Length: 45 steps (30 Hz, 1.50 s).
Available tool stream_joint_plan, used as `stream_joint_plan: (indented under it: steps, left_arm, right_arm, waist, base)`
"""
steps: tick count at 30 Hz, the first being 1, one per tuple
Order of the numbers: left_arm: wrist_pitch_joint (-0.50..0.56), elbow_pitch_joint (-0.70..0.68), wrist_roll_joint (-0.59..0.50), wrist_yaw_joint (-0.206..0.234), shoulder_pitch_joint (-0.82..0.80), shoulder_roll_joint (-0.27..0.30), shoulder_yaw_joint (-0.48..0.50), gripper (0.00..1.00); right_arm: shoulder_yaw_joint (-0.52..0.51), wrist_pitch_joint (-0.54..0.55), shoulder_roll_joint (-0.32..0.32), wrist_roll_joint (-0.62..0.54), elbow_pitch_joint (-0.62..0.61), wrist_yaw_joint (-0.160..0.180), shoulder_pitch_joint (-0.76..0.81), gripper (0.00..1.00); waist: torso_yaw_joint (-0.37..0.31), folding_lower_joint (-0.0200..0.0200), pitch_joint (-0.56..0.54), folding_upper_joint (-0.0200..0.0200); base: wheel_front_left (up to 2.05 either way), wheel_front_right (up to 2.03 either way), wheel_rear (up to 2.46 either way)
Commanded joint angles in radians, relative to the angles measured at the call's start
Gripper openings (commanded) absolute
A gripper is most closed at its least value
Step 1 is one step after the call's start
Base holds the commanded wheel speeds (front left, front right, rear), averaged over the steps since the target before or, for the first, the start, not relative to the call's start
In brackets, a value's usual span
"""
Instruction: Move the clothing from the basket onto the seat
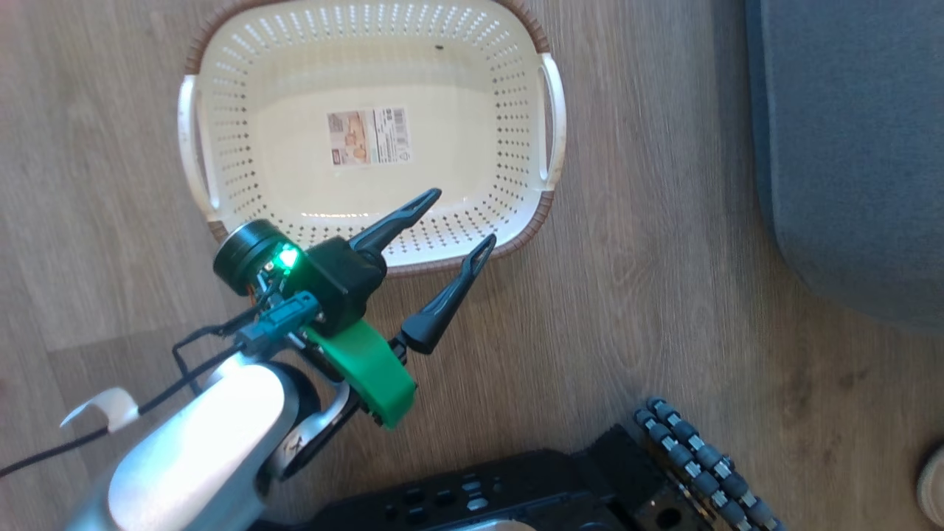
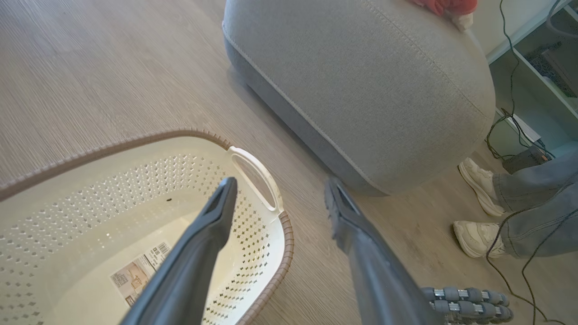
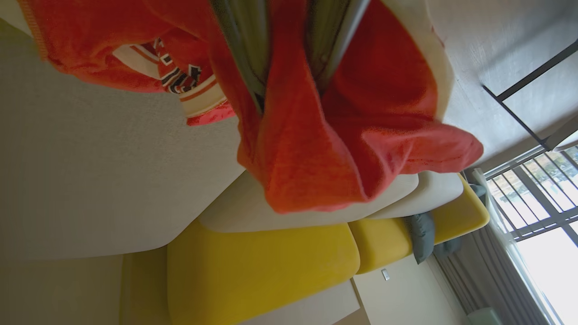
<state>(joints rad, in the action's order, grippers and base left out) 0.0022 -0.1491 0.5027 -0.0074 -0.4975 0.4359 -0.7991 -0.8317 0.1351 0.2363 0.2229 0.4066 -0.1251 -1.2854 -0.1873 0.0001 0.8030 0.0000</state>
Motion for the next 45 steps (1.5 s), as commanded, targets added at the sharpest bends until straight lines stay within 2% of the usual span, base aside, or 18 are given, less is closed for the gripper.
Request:
stream_joint_plan:
  steps: [1, 5, 9, 16, 20, 24, 25, 26, 31, 37, 41, 45]
  left_arm:
    - [0.01, -0.056, -0.006, 0.011, 0.022, 0.029, 0.027, 1.0]
    - [0.019, -0.085, -0.007, 0.028, 0.028, 0.04, 0.035, 1.0]
    - [0.025, -0.113, -0.006, 0.051, 0.034, 0.056, 0.054, 1.0]
    - [0.019, -0.14, 0.008, 0.087, 0.066, 0.073, 0.08, 1.0]
    - [0.015, -0.145, 0.015, 0.096, 0.08, 0.08, 0.086, 1.0]
    - [0.009, -0.138, 0.017, 0.094, 0.086, 0.077, 0.078, 1.0]
    - [0.008, -0.134, 0.017, 0.093, 0.085, 0.075, 0.077, 1.0]
    - [0.006, -0.13, 0.018, 0.093, 0.084, 0.072, 0.076, 1.0]
    - [-0.003, -0.103, 0.027, 0.086, 0.08, 0.056, 0.067, 1.0]
    - [-0.035, -0.05, 0.054, 0.075, 0.085, 0.02, 0.06, 1.0]
    - [-0.077, 0.0, 0.082, 0.077, 0.094, -0.01, 0.076, 1.0]
    - [-0.13, 0.05, 0.111, 0.098, 0.095, -0.034, 0.121, 1.0]
  right_arm:
    - [-0.049, -0.001, 0.04, -0.039, -0.034, -0.006, -0.034, 0.0]
    - [-0.142, -0.016, 0.036, -0.109, -0.018, -0.006, -0.032, 0.0]
    - [-0.251, -0.045, 0.0, -0.195, 0.016, -0.006, -0.03, 0.0]
    - [-0.367, -0.124, -0.042, -0.302, 0.085, -0.006, -0.047, 0.01]
    - [-0.373, -0.172, -0.054, -0.329, 0.118, -0.006, -0.069, 0.42]
    - [-0.375, -0.197, -0.05, -0.355, 0.142, -0.006, -0.074, 0.49]
    - [-0.376, -0.199, -0.046, -0.362, 0.145, -0.006, -0.072, 0.81]
    - [-0.377, -0.203, -0.043, -0.366, 0.148, -0.006, -0.069, 1.0]
    - [-0.386, -0.208, -0.032, -0.381, 0.158, -0.006, -0.028, 1.0]
    - [-0.329, -0.216, 0.002, -0.399, 0.155, -0.006, 0.094, 1.0]
    - [-0.214, -0.23, 0.042, -0.375, 0.139, -0.006, 0.201, 1.0]
    - [-0.07, -0.239, 0.075, -0.322, 0.103, -0.006, 0.309, 1.0]
  waist:
    - [-0.008, -0.0001, 0.034, 0.0]
    - [-0.006, -0.0001, 0.069, 0.0]
    - [0.0, -0.0001, 0.11, 0.0]
    - [0.01, -0.0001, 0.131, 0.0]
    - [0.003, -0.0001, 0.121, 0.0]
    - [-0.009, -0.0001, 0.079, 0.0]
    - [-0.012, -0.0001, 0.066, 0.0]
    - [-0.014, -0.0001, 0.053, 0.0]
    - [-0.022, -0.0001, -0.03, 0.0]
    - [-0.009, -0.0001, -0.15, 0.0]
    - [0.017, -0.0001, -0.234, 0.0]
    - [0.054, -0.0001, -0.306, 0.0]
  base:
    - [0.0, 0.0, 0.0]
    - [0.0, 0.0, 0.0]
    - [0.0, 0.0, 0.0]
    - [0.0, 0.0, 0.0]
    - [0.0, 0.0, 0.0]
    - [0.0, 0.0, 0.0]
    - [0.0, 0.0, 0.0]
    - [0.0, 0.0, 0.0]
    - [0.0, 0.0, 0.0]
    - [0.0, 0.0, 0.0]
    - [0.0, 0.0, 0.0]
    - [0.0, 0.0, 0.0]
